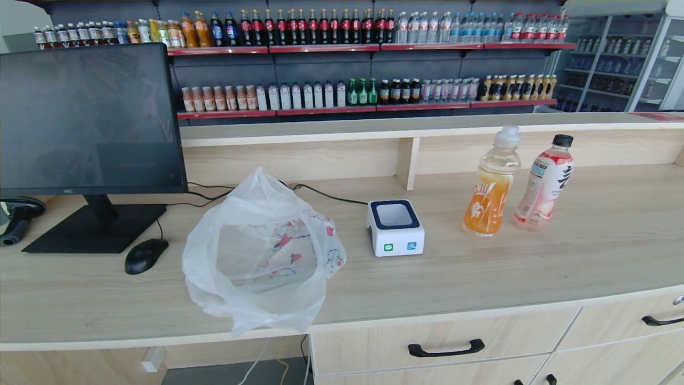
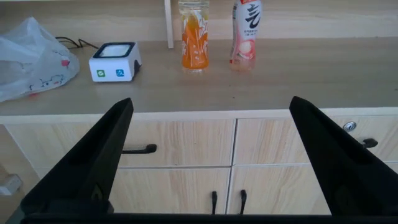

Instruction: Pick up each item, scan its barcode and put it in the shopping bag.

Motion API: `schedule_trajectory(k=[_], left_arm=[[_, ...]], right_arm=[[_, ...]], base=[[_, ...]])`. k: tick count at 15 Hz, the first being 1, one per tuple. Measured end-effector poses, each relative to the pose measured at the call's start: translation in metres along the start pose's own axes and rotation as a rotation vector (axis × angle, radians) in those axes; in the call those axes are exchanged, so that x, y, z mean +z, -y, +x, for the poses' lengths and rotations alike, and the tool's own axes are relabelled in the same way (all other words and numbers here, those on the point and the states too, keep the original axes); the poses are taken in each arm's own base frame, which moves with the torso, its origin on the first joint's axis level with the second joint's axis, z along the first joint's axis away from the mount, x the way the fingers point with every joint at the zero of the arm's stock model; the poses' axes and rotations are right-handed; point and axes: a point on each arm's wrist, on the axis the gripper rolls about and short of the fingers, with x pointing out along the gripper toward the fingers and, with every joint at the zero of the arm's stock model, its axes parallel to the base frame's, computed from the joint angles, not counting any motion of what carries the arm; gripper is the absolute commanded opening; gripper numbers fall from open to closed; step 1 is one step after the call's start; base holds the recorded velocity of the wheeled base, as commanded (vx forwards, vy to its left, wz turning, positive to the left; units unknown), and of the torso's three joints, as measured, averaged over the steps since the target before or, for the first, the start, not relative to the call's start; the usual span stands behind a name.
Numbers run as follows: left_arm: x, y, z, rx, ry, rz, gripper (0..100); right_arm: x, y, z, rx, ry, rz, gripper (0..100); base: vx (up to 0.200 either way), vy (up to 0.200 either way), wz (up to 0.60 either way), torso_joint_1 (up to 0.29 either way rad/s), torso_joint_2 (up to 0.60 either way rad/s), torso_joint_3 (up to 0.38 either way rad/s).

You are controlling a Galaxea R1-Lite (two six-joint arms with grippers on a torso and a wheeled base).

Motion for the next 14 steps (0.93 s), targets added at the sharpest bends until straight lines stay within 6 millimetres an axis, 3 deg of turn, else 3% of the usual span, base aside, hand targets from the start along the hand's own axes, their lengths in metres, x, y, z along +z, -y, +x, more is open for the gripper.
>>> schedule_trajectory(k=[3, 7, 9, 14], left_arm=[[0.000, 0.000, 0.000, -0.001, 0.000, 0.000, 100], [0.000, 0.000, 0.000, 0.000, 0.000, 0.000, 100], [0.000, 0.000, 0.000, 0.000, 0.000, 0.000, 100], [0.000, 0.000, 0.000, 0.000, 0.000, 0.000, 100]], right_arm=[[0.035, 0.002, 0.029, 0.000, 0.034, 0.002, 100], [0.077, 0.006, 0.099, -0.003, 0.273, -0.007, 100], [0.079, 0.008, 0.136, -0.003, 0.338, -0.011, 100], [0.053, 0.010, 0.219, 0.009, 0.315, -0.002, 100]], base=[[0.000, 0.000, 0.00, 0.000, 0.00, 0.000], [0.000, 0.000, 0.00, 0.000, 0.00, 0.000], [0.000, 0.000, 0.00, 0.000, 0.00, 0.000], [0.000, 0.000, 0.00, 0.000, 0.00, 0.000]])
